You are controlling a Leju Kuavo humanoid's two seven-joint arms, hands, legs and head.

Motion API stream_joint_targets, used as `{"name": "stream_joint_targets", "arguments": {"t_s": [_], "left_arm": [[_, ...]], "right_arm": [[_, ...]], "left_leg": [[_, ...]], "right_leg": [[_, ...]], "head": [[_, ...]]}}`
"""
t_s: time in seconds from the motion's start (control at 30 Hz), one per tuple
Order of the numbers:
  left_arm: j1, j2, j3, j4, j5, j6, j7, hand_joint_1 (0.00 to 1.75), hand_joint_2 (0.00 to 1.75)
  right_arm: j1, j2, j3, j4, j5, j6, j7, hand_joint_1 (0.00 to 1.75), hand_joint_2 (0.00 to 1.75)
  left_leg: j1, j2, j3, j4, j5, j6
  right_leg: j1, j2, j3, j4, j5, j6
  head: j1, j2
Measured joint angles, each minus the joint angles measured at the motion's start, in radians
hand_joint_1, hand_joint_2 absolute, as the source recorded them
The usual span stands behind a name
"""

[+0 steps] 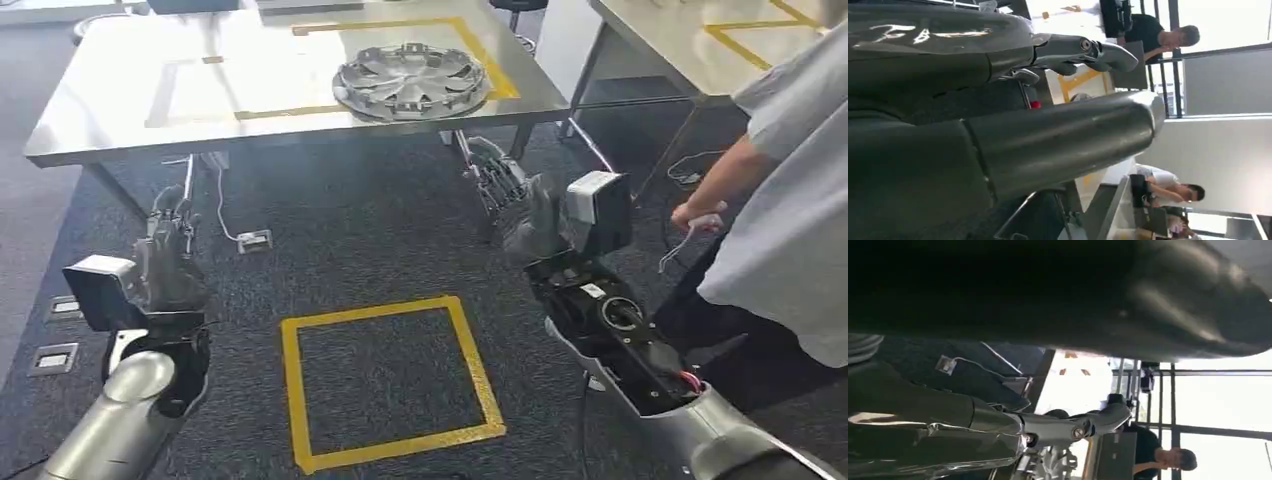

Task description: Take the parts from the cabinet and place them on the table.

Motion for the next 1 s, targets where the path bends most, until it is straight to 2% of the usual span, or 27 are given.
{"name": "stream_joint_targets", "arguments": {"t_s": [0.03, 0.07, 0.1, 0.13, 0.17, 0.2, 0.23, 0.27, 0.3, 0.33, 0.37, 0.4, 0.47, 0.5, 0.53, 0.57, 0.63, 0.67, 0.7, 0.73, 0.77, 0.83, 0.87, 0.9, 0.93, 0.97, 1.0], "left_arm": [[0.002, 0.0, 0.0, 0.0, 0.001, 0.003, 0.0, 0.0, 0.0], [0.002, 0.0, 0.0, 0.0, 0.003, 0.003, 0.0, 0.0, 0.0], [0.003, 0.0, 0.0, 0.0, 0.003, 0.004, -0.001, 0.0, 0.0], [0.002, 0.0, 0.0, 0.0, 0.003, 0.005, -0.001, 0.0, 0.0], [0.001, -0.001, 0.0, 0.0, 0.003, 0.005, -0.002, 0.0, 0.0], [-0.001, -0.002, 0.0, 0.0, 0.003, 0.006, -0.003, 0.0, 0.0], [-0.003, -0.002, 0.0, 0.0, 0.003, 0.006, -0.004, 0.0, 0.0], [-0.003, -0.003, -0.001, 0.0, 0.003, 0.006, -0.005, 0.0, 0.0], [-0.003, -0.003, -0.001, 0.0, 0.003, 0.006, -0.006, 0.0, 0.0], [-0.002, -0.002, -0.001, 0.0, 0.003, 0.006, -0.006, 0.0, 0.0], [-0.002, -0.002, -0.001, 0.0, 0.004, 0.006, -0.006, 0.0, 0.0], [-0.003, -0.002, -0.001, 0.0, 0.004, 0.007, -0.006, 0.0, 0.0], [-0.001, -0.002, -0.001, 0.0, 0.006, 0.009, -0.007, 0.0, 0.0], [0.001, -0.002, -0.001, 0.0, 0.006, 0.012, -0.007, 0.0, 0.0], [0.004, -0.002, -0.001, 0.001, 0.006, 0.013, -0.007, 0.0, 0.0], [0.006, -0.002, -0.001, 0.001, 0.006, 0.013, -0.007, 0.0, 0.0], [0.005, -0.001, -0.001, 0.001, 0.006, 0.014, -0.007, 0.0, 0.0], [0.004, -0.001, -0.001, 0.001, 0.006, 0.014, -0.007, 0.0, 0.0], [0.001, -0.001, -0.001, 0.001, 0.006, 0.015, -0.007, 0.0, 0.0], [0.0, -0.002, -0.002, 0.0, 0.006, 0.015, -0.007, 0.0, 0.0], [-0.002, -0.002, -0.002, 0.0, 0.006, 0.015, -0.008, 0.0, 0.0], [-0.002, -0.001, -0.002, 0.0, 0.006, 0.018, -0.008, 0.0, 0.0], [0.0, -0.002, -0.002, 0.0, 0.006, 0.018, -0.008, 0.0, 0.0], [0.0, -0.002, -0.002, 0.0, 0.006, 0.018, -0.008, 0.0, 0.0], [0.0, -0.002, -0.002, 0.0, 0.006, 0.018, -0.008, 0.0, 0.0], [0.001, -0.002, -0.002, 0.0, 0.006, 0.018, -0.007, 0.0, 0.0], [0.001, -0.002, -0.002, 0.0, 0.006, 0.018, -0.007, 0.0, 0.0]], "right_arm": [[0.004, 0.0, -0.001, 0.0, 0.009, -0.002, 0.002, 0.0, 0.0], [0.006, 0.0, -0.002, 0.0, 0.014, -0.002, 0.002, 0.0, 0.0], [0.007, 0.0, -0.002, 0.0, 0.018, -0.003, 0.004, 0.0, 0.0], [0.007, 0.0, -0.002, 0.0, 0.022, -0.003, 0.005, 0.0, 0.0], [0.007, 0.0, -0.002, -0.002, 0.023, -0.003, 0.005, 0.0, 0.0], [0.009, 0.0, -0.002, -0.004, 0.023, -0.003, 0.006, 0.0, 0.0], [0.009, 0.0, -0.003, -0.008, 0.023, -0.003, 0.006, 0.0, 0.0], [0.01, 0.0, -0.003, -0.008, 0.023, -0.003, 0.006, 0.0, 0.0], [0.012, 0.0, -0.003, -0.008, 0.023, -0.003, 0.007, 0.0, 0.0], [0.013, 0.0, -0.003, -0.009, 0.023, -0.003, 0.007, 0.0, 0.0], [0.011, 0.0, -0.003, -0.009, 0.024, -0.003, 0.008, 0.0, 0.0], [0.012, 0.0, -0.003, -0.01, 0.027, -0.003, 0.008, 0.0, 0.0], [0.013, 0.0, -0.003, -0.011, 0.03, -0.002, 0.01, 0.0, 0.0], [0.015, 0.0, -0.002, -0.011, 0.032, -0.002, 0.01, 0.0, 0.0], [0.017, 0.0, -0.002, -0.011, 0.034, -0.002, 0.011, 0.0, 0.0], [0.02, 0.0, -0.002, -0.011, 0.034, -0.002, 0.011, 0.0, 0.0], [0.019, 0.0, -0.002, -0.011, 0.037, -0.002, 0.011, 0.0, 0.0], [0.018, 0.0, -0.002, -0.012, 0.037, -0.002, 0.011, 0.0, 0.0], [0.018, 0.0, -0.002, -0.013, 0.037, -0.001, 0.011, 0.0, 0.0], [0.016, 0.0, -0.003, -0.016, 0.037, -0.002, 0.01, 0.0, 0.0], [0.015, 0.0, -0.003, -0.016, 0.037, -0.001, 0.011, 0.0, 0.0], [0.014, 0.0, -0.003, -0.017, 0.037, -0.001, 0.012, 0.0, 0.0], [0.014, 0.0, -0.004, -0.018, 0.038, 0.0, 0.012, 0.0, 0.0], [0.014, 0.0, -0.005, -0.019, 0.038, 0.0, 0.012, 0.0, 0.0], [0.013, 0.0, -0.005, -0.019, 0.038, 0.0, 0.011, 0.0, 0.0], [0.014, 0.0, -0.005, -0.019, 0.038, 0.0, 0.012, 0.0, 0.0], [0.018, 0.0, -0.005, -0.019, 0.038, 0.0, 0.013, 0.0, 0.0]], "left_leg": [[0.0, 0.0, -0.01, 0.0, 0.008, -0.001], [0.0, -0.001, -0.019, 0.001, 0.015, -0.003], [0.001, -0.014, -0.027, 0.001, 0.022, -0.009], [0.001, -0.019, -0.033, 0.003, 0.028, -0.015], [0.001, -0.021, -0.035, 0.003, 0.034, -0.019], [-0.002, -0.025, -0.044, 0.003, 0.042, -0.025], [-0.001, -0.029, -0.048, 0.005, 0.05, -0.031], [-0.001, -0.037, -0.049, 0.004, 0.059, -0.037], [0.001, -0.044, -0.05, -0.001, 0.066, -0.044], [-0.003, -0.054, -0.052, -0.002, 0.073, -0.051], [0.002, -0.047, -0.062, 0.018, 0.053, -0.053], [0.002, -0.032, -0.086, 0.065, 0.011, -0.058], [0.004, -0.022, -0.161, 0.239, -0.087, -0.07], [0.004, -0.021, -0.191, 0.316, -0.114, -0.073], [0.004, -0.02, -0.204, 0.356, -0.117, -0.075], [0.004, -0.019, -0.186, 0.336, -0.097, -0.074], [0.003, -0.01, -0.085, 0.179, -0.028, -0.066], [0.001, 0.007, -0.027, 0.089, 0.0, -0.061], [-0.004, 0.041, 0.001, 0.025, -0.014, -0.053], [-0.019, 0.043, 0.006, 0.022, -0.006, -0.043], [-0.017, 0.04, 0.0, 0.015, -0.005, -0.034], [-0.015, 0.019, 0.0, 0.003, -0.007, -0.025], [-0.007, 0.012, 0.007, -0.006, -0.003, -0.02], [-0.005, 0.003, 0.007, -0.008, -0.001, -0.017], [-0.005, -0.005, 0.007, -0.007, 0.0, -0.014], [-0.005, -0.014, 0.005, -0.007, 0.002, -0.011], [-0.005, -0.025, 0.003, -0.006, 0.002, -0.01]], "right_leg": [[0.0, 0.0, 0.003, 0.027, 0.007, 0.002], [-0.001, 0.0, 0.027, 0.008, 0.035, 0.001], [-0.002, 0.001, 0.073, -0.05, 0.071, -0.001], [-0.002, 0.008, 0.14, -0.148, 0.101, -0.003], [-0.003, 0.035, 0.208, -0.254, 0.104, -0.009], [-0.004, 0.066, 0.262, -0.312, 0.077, -0.016], [-0.003, 0.066, 0.259, -0.33, 0.074, -0.016], [0.001, 0.055, 0.255, -0.33, 0.075, -0.019], [0.005, 0.047, 0.254, -0.328, 0.077, -0.024], [0.0, 0.035, 0.252, -0.335, 0.085, -0.035], [-0.005, 0.019, 0.252, -0.34, 0.094, -0.044], [-0.005, 0.012, 0.244, -0.34, 0.099, -0.053], [-0.002, -0.008, 0.228, -0.339, 0.107, -0.061], [-0.001, -0.018, 0.221, -0.338, 0.112, -0.061], [0.001, -0.028, 0.215, -0.337, 0.114, -0.061], [0.003, -0.039, 0.212, -0.337, 0.116, -0.06], [0.006, -0.059, 0.21, -0.335, 0.116, -0.06], [0.007, -0.069, 0.211, -0.334, 0.115, -0.058], [0.01, -0.079, 0.209, -0.332, 0.114, -0.056], [0.014, -0.087, 0.203, -0.332, 0.114, -0.05], [0.016, -0.096, 0.204, -0.33, 0.114, -0.046], [0.02, -0.116, 0.207, -0.328, 0.111, -0.038], [0.021, -0.106, 0.203, -0.321, 0.099, -0.029], [0.013, -0.063, 0.187, -0.289, 0.073, -0.024], [0.011, -0.026, 0.16, -0.219, 0.032, -0.021], [0.01, -0.011, 0.118, -0.122, -0.012, -0.018], [0.01, -0.005, 0.078, -0.035, -0.043, -0.015]], "head": [[0.004, 0.0], [0.01, 0.0], [0.013, 0.0], [0.015, 0.0], [0.017, 0.0], [0.016, 0.0], [0.01, 0.0], [0.011, 0.0], [0.009, 0.0], [0.006, 0.0], [0.005, 0.0], [-0.005, 0.0], [-0.016, 0.0], [-0.023, 0.0], [-0.029, 0.0], [-0.033, 0.0], [-0.039, 0.0], [-0.047, 0.0], [-0.05, 0.0], [-0.051, 0.0], [-0.045, 0.0], [-0.043, 0.0], [-0.04, 0.0], [-0.037, 0.0], [-0.03, 0.0], [-0.02, 0.0], [-0.02, 0.0]]}}
